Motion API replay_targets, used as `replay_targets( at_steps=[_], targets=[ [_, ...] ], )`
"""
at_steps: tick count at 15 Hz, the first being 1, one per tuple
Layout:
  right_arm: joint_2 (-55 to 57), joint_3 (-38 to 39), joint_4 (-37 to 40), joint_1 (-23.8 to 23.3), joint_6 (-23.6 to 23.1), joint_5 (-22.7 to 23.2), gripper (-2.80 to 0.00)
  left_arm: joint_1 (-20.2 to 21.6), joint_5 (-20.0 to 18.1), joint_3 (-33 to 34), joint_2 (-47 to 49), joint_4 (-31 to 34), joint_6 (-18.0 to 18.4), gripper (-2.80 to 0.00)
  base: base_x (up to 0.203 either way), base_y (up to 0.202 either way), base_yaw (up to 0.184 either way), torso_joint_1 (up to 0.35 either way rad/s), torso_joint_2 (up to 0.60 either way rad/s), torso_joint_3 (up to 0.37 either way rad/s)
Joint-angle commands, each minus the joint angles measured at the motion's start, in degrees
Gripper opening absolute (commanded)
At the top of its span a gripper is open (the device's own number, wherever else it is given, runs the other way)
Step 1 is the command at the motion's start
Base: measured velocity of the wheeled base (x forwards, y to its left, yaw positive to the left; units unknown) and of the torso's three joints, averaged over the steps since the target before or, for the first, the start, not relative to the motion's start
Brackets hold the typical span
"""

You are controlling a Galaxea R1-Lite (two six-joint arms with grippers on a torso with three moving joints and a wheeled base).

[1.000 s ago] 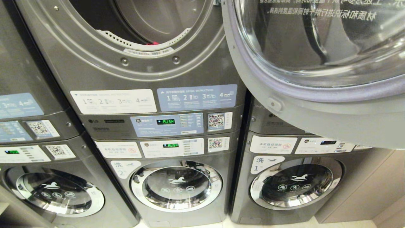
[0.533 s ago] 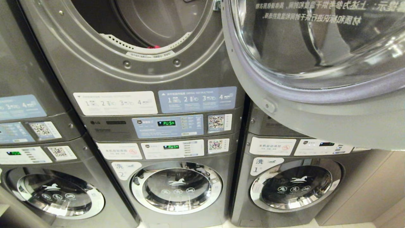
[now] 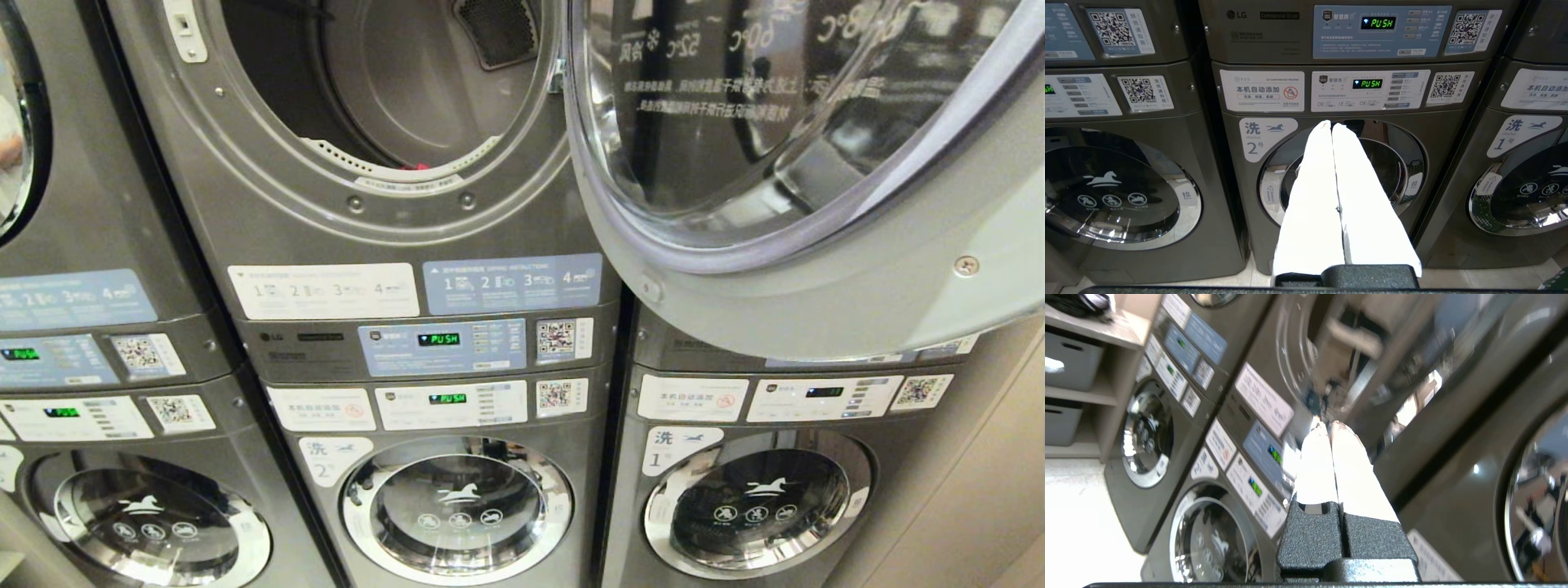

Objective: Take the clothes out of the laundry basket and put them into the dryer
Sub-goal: Close the dryer

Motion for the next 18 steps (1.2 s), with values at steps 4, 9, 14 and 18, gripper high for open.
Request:
replay_targets(
  at_steps=[4, 9, 14, 18],
  targets=[
    [10.2, -5.8, -0.4, 6.3, -3.3, -2.2, -2.80, 0.0, 0.0, 0.0, 0.0, 0.0, 0.0, -2.80, 0.000, 0.000, 0.000, 0.000, 0.00, 0.058],
    [12.1, -8.0, -0.1, 19.9, -4.7, -16.1, -2.80, 0.0, 0.0, 0.0, 0.0, 0.0, 0.0, -2.80, 0.000, 0.000, 0.000, 0.000, 0.00, 0.000],
    [16.0, -8.2, -0.2, 26.0, -7.1, -18.4, -2.80, 0.0, 0.0, 0.0, 0.0, 0.0, 0.0, -2.80, 0.000, 0.000, 0.000, 0.000, 0.00, 0.000],
    [18.2, -7.9, 0.0, 32.8, -7.5, -19.9, -2.80, 0.0, 0.0, 0.0, 0.0, 0.0, 0.0, -2.80, 0.000, 0.000, 0.000, 0.000, 0.00, 0.000]
  ],
)
